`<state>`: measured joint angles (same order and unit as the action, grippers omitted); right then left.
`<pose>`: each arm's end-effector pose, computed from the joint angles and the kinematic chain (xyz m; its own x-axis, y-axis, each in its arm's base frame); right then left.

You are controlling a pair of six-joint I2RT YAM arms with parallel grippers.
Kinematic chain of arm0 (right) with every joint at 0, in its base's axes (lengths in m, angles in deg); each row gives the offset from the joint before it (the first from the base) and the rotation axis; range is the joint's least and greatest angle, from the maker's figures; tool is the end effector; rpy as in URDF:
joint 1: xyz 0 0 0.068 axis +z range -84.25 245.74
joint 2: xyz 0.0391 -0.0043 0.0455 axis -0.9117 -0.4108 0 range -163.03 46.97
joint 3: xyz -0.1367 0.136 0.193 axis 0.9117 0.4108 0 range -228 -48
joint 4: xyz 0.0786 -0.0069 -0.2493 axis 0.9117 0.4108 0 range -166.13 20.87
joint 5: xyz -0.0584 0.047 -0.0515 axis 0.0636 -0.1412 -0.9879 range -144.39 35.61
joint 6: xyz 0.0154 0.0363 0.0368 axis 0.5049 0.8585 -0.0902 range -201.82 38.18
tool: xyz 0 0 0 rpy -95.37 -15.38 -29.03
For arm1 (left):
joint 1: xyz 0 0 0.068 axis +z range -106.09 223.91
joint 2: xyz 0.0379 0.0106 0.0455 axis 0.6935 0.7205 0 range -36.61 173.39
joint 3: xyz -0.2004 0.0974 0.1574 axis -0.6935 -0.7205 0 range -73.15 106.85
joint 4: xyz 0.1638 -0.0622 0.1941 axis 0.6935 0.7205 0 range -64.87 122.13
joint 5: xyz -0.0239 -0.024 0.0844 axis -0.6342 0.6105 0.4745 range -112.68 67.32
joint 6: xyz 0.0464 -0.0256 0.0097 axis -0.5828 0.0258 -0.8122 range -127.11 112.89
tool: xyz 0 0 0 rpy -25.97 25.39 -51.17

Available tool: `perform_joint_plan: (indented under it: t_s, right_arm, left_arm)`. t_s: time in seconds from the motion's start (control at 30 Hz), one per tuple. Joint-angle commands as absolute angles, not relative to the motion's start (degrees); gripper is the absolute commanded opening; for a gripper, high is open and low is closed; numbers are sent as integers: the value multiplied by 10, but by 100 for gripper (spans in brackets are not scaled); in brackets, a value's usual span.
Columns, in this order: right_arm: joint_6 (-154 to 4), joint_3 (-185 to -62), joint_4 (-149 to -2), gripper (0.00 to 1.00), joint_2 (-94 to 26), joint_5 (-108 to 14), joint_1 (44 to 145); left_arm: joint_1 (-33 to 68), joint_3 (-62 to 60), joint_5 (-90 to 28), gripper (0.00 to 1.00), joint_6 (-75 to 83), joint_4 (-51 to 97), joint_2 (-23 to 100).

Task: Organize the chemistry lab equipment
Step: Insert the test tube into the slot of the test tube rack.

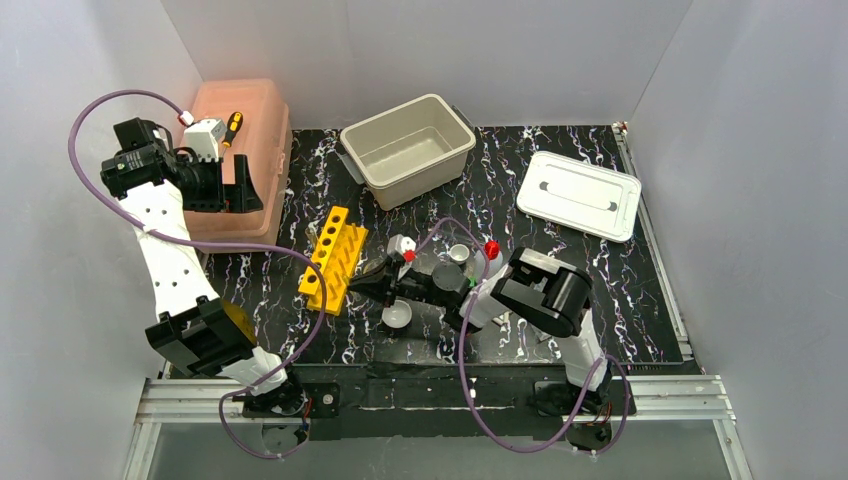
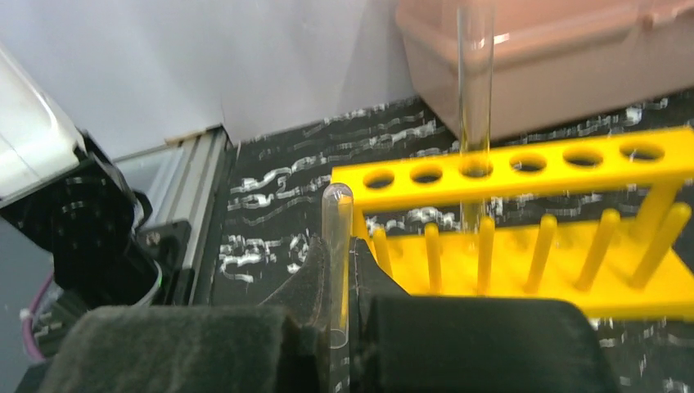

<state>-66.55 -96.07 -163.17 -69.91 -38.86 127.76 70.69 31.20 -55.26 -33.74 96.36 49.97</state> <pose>0.1731 0.3460 0.1762 -0.1138 0.3266 -0.9383 -0.9746 0.1467 0.1693 0.2597 0.1097 0.4254 -0.6830 0.0783 -0.7262 0.2378 0.9639 -0.1198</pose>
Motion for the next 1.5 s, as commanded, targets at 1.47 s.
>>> perform_joint_plan:
  t_s: [1.47]
  right_arm:
    - [-740,-1036,-1653,1,-756,-419,1243]
  left_arm:
    - [708,329,-555,99,-344,974,490]
